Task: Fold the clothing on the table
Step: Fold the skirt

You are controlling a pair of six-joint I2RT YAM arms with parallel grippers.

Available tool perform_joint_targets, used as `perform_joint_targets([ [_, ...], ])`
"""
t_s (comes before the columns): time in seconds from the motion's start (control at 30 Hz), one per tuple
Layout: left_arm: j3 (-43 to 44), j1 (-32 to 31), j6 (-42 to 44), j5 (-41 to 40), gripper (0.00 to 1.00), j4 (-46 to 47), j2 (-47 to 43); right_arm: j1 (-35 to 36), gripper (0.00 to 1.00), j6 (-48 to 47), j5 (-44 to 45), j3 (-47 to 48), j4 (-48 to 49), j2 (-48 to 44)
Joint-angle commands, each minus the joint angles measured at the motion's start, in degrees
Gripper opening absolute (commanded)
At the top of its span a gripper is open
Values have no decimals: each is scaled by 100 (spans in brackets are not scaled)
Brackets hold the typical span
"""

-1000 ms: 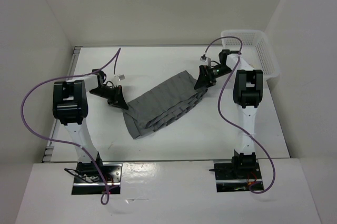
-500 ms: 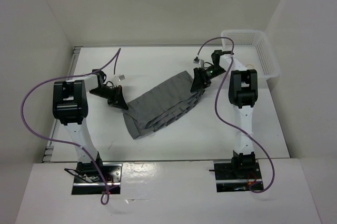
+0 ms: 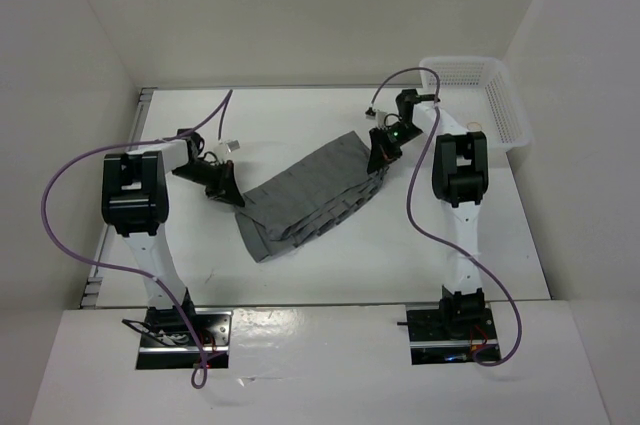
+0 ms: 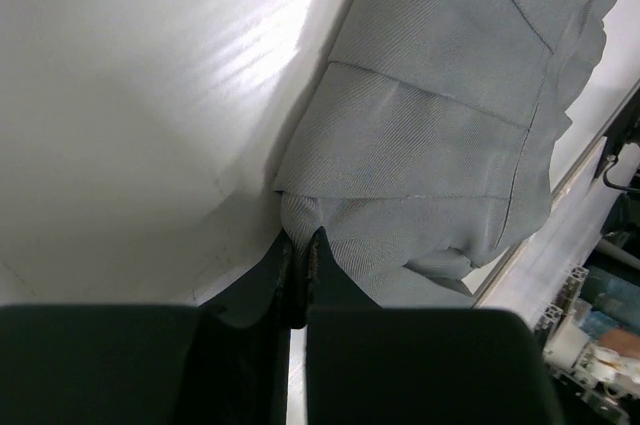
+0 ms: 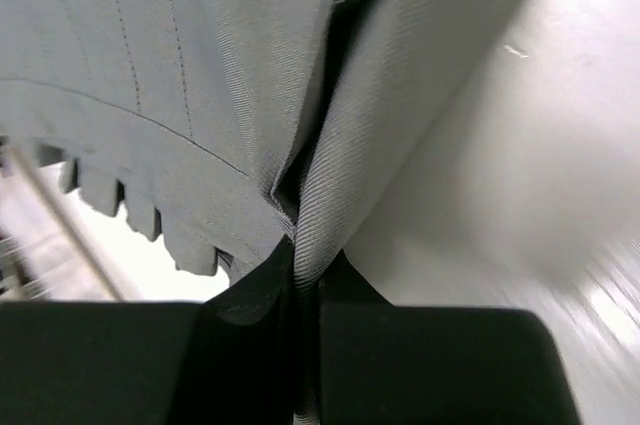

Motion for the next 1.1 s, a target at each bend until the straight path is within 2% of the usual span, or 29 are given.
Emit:
perform_joint_targets([
  [0.0, 386, -59, 138, -198, 0, -51, 137, 239, 0, 280, 1132, 264, 478, -902],
  [0.2, 825, -112, 32, 65, 0, -103, 497, 1073, 0, 387, 2695, 353, 619, -1745],
  [0.53, 826, -165, 32, 312, 0, -104, 664, 2576, 0, 387, 4007, 63, 559, -2477],
  [0.7, 826, -165, 32, 312, 0, -104, 612, 3375, 0, 325, 4333, -148, 558, -2424],
  [1.07, 720, -165, -21, 259, 0, -104, 506, 4247, 0, 211, 4386, 317, 373, -1853],
])
